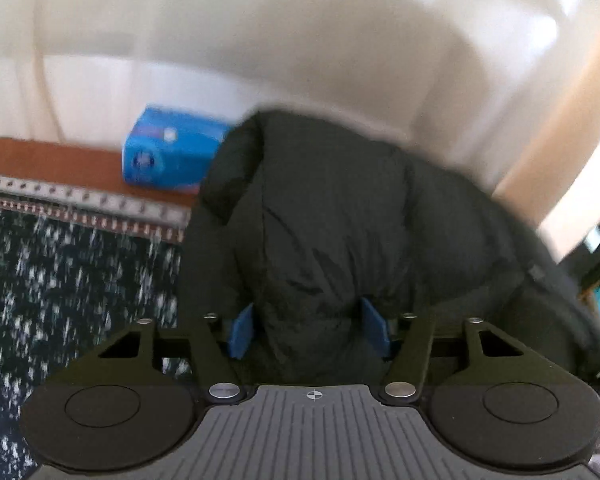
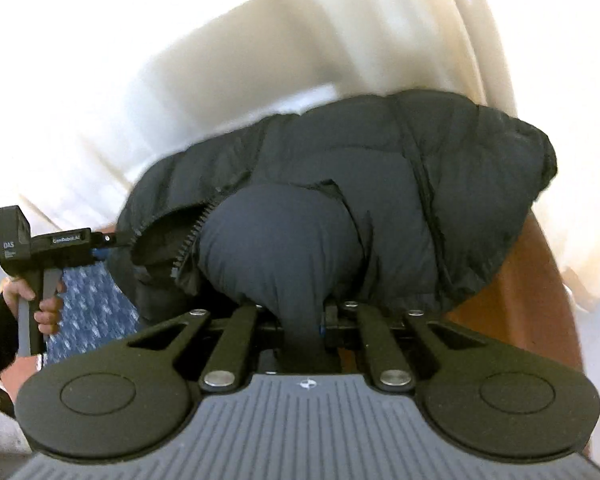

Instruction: Fold clothes

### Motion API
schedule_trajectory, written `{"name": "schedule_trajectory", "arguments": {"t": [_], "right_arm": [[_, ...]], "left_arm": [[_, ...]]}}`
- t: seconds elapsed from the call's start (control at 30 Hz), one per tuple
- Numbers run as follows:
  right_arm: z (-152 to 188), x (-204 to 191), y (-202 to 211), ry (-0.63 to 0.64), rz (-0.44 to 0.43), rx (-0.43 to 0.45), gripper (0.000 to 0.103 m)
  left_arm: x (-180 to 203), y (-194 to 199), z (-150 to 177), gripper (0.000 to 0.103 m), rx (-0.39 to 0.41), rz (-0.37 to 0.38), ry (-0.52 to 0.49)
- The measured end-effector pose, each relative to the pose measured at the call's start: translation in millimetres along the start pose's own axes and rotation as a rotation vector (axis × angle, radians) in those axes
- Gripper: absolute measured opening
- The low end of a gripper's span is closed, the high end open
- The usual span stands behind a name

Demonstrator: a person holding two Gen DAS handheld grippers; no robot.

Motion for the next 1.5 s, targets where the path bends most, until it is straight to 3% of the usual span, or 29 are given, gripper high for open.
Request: {"name": "schedule_trajectory", "arguments": {"t": [0.13,0.23,0.27,0.3,0.37,0.47,0.6,0.7,0.83,0.93,1.0,1.13,1.5], "right_arm": [[35.9,26.3,-43.0,-0.049,0.04,-0.121,0.015],[43.8,30.8,-56.4,-0.076,0.031,-0.13,0.026],[41.4,29.7,-54.3,-0.085,0.027,-0.123,0.036],[36.0,26.9,-47.1,-0.086,0.017,-0.12,0.057],[22.4,18.9,-25.9,-0.06,0.001,-0.097,0.073],[-2.2,6.3,19.6,0.05,0.0,-0.02,0.072],[-57.5,-10.3,34.5,0.278,0.053,0.127,0.075],[-101.1,2.9,2.5,0.399,0.146,0.229,0.085],[-131.4,27.7,-66.3,0.36,0.174,0.31,0.085],[-133.9,44.0,-114.4,0.3,0.186,0.313,0.085],[-122.7,52.0,-133.0,0.32,0.207,0.314,0.09],[-101.3,68.2,-168.7,0.355,0.244,0.315,0.091],[-85.5,91.1,-183.6,0.358,0.221,0.342,0.091]], "left_arm": [[-9.5,-17.2,17.4,0.081,-0.022,-0.023,0.052],[-22.6,-7.2,13.2,0.081,-0.022,-0.022,0.081],[-27.0,1.3,9.6,0.081,-0.005,-0.028,0.08],[-32.5,10.8,5.7,0.081,0.016,-0.036,0.082],[-43.6,32.2,-3.9,0.081,0.066,-0.052,0.11],[-47.3,63.2,-23.4,0.081,0.157,-0.044,0.164],[4.8,67.4,-58.4,0.085,0.262,-0.021,0.055],[57.6,43.1,-74.0,0.089,0.306,-0.053,-0.065],[99.6,-14.9,-80.1,0.09,0.266,-0.142,-0.157],[111.7,-52.5,-75.9,0.098,0.254,-0.221,-0.21],[109.1,-69.5,-69.2,0.099,0.249,-0.238,-0.216],[105.9,-85.2,-58.7,0.102,0.27,-0.229,-0.197],[105.3,-106.3,-47.7,0.102,0.287,-0.221,-0.2]]}}
Point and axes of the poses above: each gripper's, at about its wrist camera, not at the fingertips, and y roughly against the way its jaws point, x to its right, z to its underside, the point moved 4 cm from there along -y, roughly the way its jaws point, and after that the axes turned 14 degrees about -z, right-handed, at the moved point
